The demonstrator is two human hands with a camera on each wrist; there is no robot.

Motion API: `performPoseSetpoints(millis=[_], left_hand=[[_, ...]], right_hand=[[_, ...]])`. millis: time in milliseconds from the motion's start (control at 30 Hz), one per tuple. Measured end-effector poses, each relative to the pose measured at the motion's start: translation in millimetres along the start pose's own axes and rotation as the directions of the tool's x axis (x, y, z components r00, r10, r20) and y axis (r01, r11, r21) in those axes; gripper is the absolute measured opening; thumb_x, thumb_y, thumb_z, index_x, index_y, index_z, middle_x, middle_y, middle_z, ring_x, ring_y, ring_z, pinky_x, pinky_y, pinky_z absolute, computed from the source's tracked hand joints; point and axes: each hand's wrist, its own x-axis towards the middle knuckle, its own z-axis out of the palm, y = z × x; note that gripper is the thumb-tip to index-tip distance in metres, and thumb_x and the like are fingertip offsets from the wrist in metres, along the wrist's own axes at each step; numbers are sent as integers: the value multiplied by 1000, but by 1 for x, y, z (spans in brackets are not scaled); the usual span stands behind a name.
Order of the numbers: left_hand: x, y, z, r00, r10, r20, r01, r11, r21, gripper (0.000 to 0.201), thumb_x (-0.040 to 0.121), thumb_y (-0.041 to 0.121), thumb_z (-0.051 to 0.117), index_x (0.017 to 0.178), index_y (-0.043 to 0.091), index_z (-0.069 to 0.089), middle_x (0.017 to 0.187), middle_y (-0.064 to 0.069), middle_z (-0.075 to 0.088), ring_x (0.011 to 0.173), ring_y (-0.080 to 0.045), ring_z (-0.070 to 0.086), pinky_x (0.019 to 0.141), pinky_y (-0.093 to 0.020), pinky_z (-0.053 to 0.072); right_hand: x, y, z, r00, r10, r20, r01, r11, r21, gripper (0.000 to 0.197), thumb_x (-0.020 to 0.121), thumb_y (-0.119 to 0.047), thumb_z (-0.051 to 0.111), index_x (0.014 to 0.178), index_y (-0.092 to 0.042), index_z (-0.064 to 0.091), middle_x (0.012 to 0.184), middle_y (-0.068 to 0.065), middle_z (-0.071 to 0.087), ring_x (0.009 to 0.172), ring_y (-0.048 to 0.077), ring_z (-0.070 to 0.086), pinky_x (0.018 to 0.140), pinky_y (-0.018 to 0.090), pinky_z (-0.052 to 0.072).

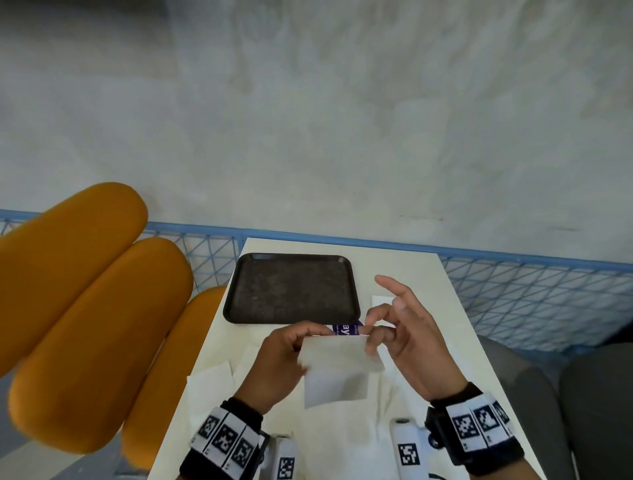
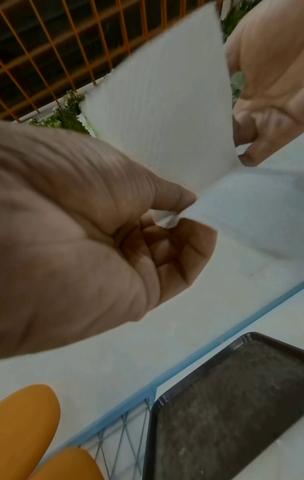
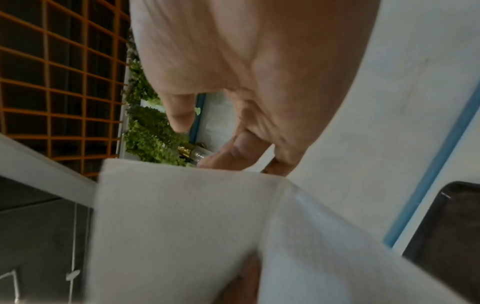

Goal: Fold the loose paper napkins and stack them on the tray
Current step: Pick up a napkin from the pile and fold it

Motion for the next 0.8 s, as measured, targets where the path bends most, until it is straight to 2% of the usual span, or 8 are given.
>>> performPoseSetpoints(millis=[100,200,267,333,467,633,700,800], left_hand=[[0,6,-6,999,16,-28,-17,1000,-22,23,90,6,70,103,24,75,102,12,75,96,-12,71,81,-23,58],[1,9,-10,998,63,-15,-63,998,19,24,92,8,69,105,27,75,103,16,75,98,-9,71,85,-21,58],[2,12,-13,998,62,-32,-62,998,19,25,91,6,69,104,27,75,101,15,76,95,-8,71,84,-24,59],[4,15,-15,997,69,-46,-69,998,11,27,91,4,70,104,27,75,99,13,76,93,-8,72,83,-28,61],[5,18,-21,994,91,-53,-91,996,10,28,91,5,70,107,29,72,100,14,76,94,-11,73,83,-32,62],[1,24,-29,997,67,-44,-72,988,-133,30,95,10,63,121,26,63,108,6,77,101,-15,73,85,-30,60],[0,23,-30,999,16,-28,-23,967,-252,30,102,18,55,130,29,57,117,7,74,109,-14,70,90,-30,58],[-1,17,-30,999,-41,12,43,943,-330,39,92,60,50,127,47,59,125,12,69,116,-13,66,97,-34,55]], right_hand=[[-1,1,2,989,-93,-116,77,988,-135,43,91,-40,67,126,-16,63,79,16,64,66,28,61,79,39,53],[1,1,6,986,-120,-118,67,922,-381,27,94,-13,68,120,-19,65,88,6,71,85,21,66,84,30,52],[2,3,9,1000,-10,-9,3,843,-538,28,92,-18,72,118,-25,67,98,-2,73,88,18,65,82,27,51],[2,6,12,997,70,36,-27,734,-678,19,91,-29,72,110,-31,71,95,-11,72,76,9,61,75,23,50],[3,6,15,998,51,26,-17,708,-706,12,96,-26,65,89,-22,74,84,-6,72,75,8,63,71,26,49],[5,4,13,996,78,42,-29,734,-678,17,99,-25,62,90,-21,76,89,7,73,76,9,60,73,30,50],[5,3,14,996,81,46,-31,752,-658,19,99,-23,61,91,-20,78,90,9,74,75,8,59,72,28,50],[5,4,17,997,72,27,-38,767,-640,21,100,-21,59,91,-21,79,87,4,75,72,4,60,71,25,51]])
